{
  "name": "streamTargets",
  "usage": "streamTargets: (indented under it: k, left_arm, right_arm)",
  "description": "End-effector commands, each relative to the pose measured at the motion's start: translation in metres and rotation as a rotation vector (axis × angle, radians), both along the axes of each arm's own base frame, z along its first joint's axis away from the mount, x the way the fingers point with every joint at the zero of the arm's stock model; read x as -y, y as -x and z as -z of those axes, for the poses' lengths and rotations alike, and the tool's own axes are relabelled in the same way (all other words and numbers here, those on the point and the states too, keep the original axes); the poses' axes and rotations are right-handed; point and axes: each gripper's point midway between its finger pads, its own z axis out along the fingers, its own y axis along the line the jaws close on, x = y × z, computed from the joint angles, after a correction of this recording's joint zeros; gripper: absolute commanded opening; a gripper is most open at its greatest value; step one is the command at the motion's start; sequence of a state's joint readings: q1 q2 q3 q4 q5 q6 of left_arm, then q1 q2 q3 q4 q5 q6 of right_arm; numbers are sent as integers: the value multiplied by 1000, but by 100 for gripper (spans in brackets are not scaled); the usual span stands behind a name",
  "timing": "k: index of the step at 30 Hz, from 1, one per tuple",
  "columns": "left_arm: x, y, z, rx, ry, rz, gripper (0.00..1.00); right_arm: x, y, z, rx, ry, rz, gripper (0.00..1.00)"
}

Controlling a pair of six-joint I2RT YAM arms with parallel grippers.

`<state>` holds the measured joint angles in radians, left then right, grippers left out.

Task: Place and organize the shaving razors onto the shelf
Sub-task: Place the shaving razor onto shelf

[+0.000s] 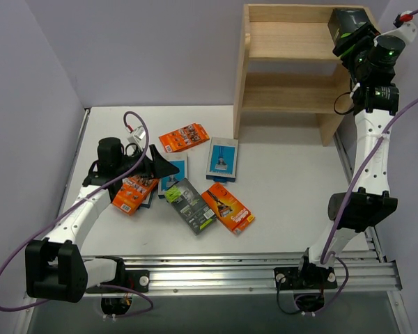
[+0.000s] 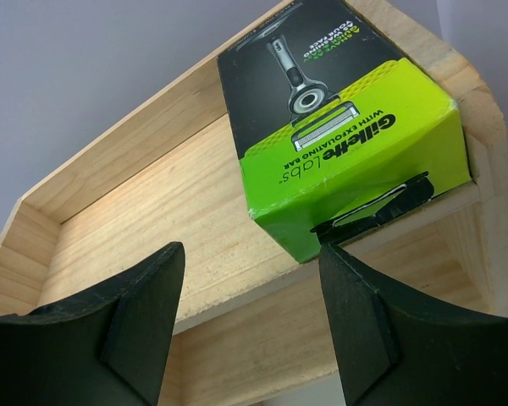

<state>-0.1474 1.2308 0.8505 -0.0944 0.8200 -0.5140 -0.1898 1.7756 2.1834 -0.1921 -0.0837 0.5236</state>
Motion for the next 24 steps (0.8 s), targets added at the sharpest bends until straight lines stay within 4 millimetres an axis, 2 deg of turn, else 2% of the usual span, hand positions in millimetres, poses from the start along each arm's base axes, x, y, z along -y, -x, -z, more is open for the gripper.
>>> streamTargets:
  k: [1, 9, 24]
  left_arm:
    - [1, -6, -19, 74, 20, 12, 87]
    - [1, -7, -18, 71, 21, 12, 87]
    - [0, -9, -18, 67, 24, 10, 87]
  right_arm:
    - [0, -1, -29, 93, 6, -16, 60]
    - [1, -9, -34, 130, 0, -25, 60]
    - [5, -28, -25, 140, -20, -37, 59]
